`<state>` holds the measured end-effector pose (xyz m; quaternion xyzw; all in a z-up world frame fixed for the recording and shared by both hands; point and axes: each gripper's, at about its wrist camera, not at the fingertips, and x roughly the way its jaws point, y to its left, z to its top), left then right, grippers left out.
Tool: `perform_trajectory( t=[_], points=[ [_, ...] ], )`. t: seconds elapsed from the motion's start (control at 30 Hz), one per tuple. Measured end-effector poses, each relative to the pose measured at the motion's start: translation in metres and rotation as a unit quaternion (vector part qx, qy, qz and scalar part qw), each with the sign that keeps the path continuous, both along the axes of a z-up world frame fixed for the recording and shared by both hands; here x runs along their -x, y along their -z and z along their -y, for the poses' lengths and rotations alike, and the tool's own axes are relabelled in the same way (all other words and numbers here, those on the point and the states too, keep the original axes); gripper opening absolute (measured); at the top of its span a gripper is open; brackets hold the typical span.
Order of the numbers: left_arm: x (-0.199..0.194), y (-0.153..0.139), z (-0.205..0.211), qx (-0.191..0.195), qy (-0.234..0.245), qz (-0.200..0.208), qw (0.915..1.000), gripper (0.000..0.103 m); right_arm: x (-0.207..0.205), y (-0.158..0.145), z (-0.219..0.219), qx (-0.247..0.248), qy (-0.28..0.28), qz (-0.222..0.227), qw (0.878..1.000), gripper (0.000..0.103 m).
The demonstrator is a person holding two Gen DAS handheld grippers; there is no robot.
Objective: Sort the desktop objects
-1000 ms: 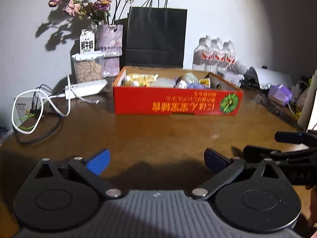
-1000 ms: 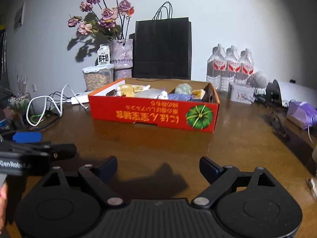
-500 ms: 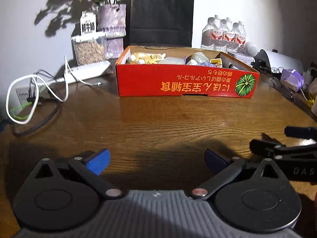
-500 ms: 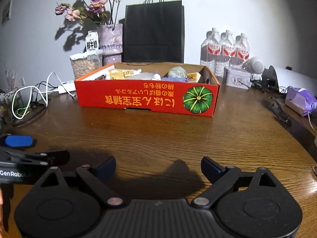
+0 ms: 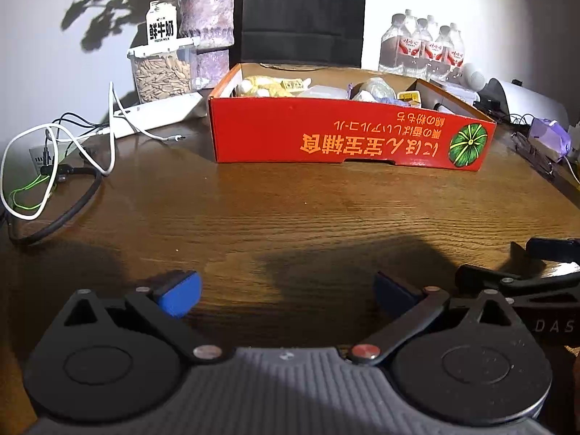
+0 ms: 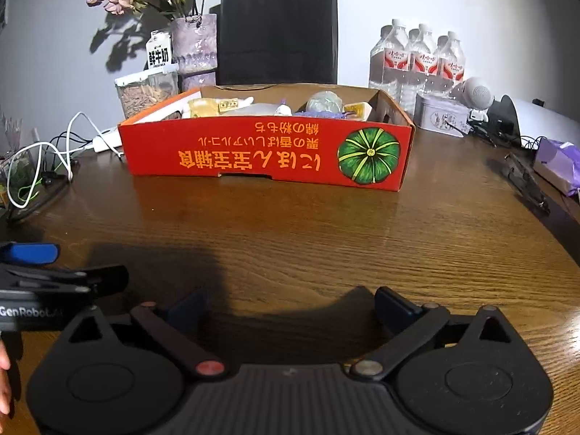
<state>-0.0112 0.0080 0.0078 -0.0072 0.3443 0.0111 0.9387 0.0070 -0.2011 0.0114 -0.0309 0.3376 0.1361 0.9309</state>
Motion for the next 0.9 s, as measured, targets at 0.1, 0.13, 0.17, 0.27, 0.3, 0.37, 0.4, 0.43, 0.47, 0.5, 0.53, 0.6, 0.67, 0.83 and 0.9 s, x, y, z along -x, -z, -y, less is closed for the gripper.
perform_trajectory(
  t=[0.1, 0.13, 0.17, 0.27, 0.3, 0.37, 0.4, 0.43, 0.47, 0.5, 0.53, 0.6, 0.67, 0.83, 0.9],
  points=[
    [-0.0017, 0.0009, 0.0031, -0.010, 0.001, -0.001, 1.0000, 0.103, -0.0005, 0.0006, 0.0000, 0.004, -0.002, -0.001, 1.000, 0.100],
    [-0.0016, 0.0011, 0.0032, -0.010, 0.002, 0.000, 0.9999, 0.103, -0.0009, 0.0006, 0.0001, 0.004, -0.003, -0.001, 1.000, 0.101],
    [-0.0020, 0.0014, 0.0028, -0.009, 0.003, 0.000, 1.0000, 0.103, -0.0014, 0.0006, 0.0001, 0.004, -0.002, -0.002, 1.000, 0.101],
    [-0.0028, 0.0019, 0.0027, -0.009, 0.005, 0.001, 0.9999, 0.103, -0.0024, 0.0008, 0.0004, 0.004, -0.003, -0.004, 1.000, 0.103],
    [-0.0031, 0.0019, 0.0030, -0.010, 0.005, 0.002, 0.9999, 0.103, -0.0027, 0.0009, 0.0007, 0.004, -0.003, -0.005, 1.000, 0.103],
    [-0.0038, 0.0019, 0.0038, -0.012, 0.005, 0.002, 0.9999, 0.103, -0.0029, 0.0007, 0.0003, 0.006, -0.003, -0.005, 1.000, 0.103],
    [-0.0041, 0.0018, 0.0034, -0.010, 0.005, 0.002, 0.9999, 0.103, -0.0028, 0.0007, 0.0002, 0.007, -0.003, -0.005, 1.000, 0.103],
    [-0.0045, 0.0020, 0.0031, -0.008, 0.005, 0.001, 1.0000, 0.103, -0.0030, 0.0007, 0.0001, 0.007, -0.003, -0.005, 1.000, 0.103],
    [-0.0048, 0.0021, 0.0027, -0.008, 0.005, 0.001, 1.0000, 0.103, -0.0030, 0.0008, 0.0001, 0.007, -0.003, -0.005, 1.000, 0.103],
    [-0.0051, 0.0021, 0.0023, -0.008, 0.005, 0.001, 1.0000, 0.103, -0.0028, 0.0008, -0.0001, 0.007, -0.003, -0.005, 1.000, 0.103],
    [-0.0052, 0.0021, 0.0023, -0.007, 0.006, 0.001, 1.0000, 0.103, -0.0028, 0.0009, -0.0001, 0.007, -0.003, -0.005, 1.000, 0.103],
    [-0.0052, 0.0022, 0.0019, -0.007, 0.006, 0.001, 1.0000, 0.103, -0.0027, 0.0008, -0.0003, 0.007, -0.002, -0.005, 1.000, 0.103],
    [-0.0054, 0.0023, 0.0019, -0.007, 0.006, 0.000, 1.0000, 0.103, -0.0028, 0.0009, -0.0003, 0.007, -0.003, -0.005, 1.000, 0.103],
    [-0.0061, 0.0025, 0.0029, -0.007, 0.007, 0.000, 1.0000, 0.103, -0.0031, 0.0009, -0.0006, 0.007, -0.002, -0.005, 1.000, 0.103],
    [-0.0062, 0.0026, 0.0028, -0.007, 0.007, 0.001, 1.0000, 0.103, -0.0031, 0.0009, -0.0006, 0.007, -0.002, -0.005, 1.000, 0.103]
  ],
)
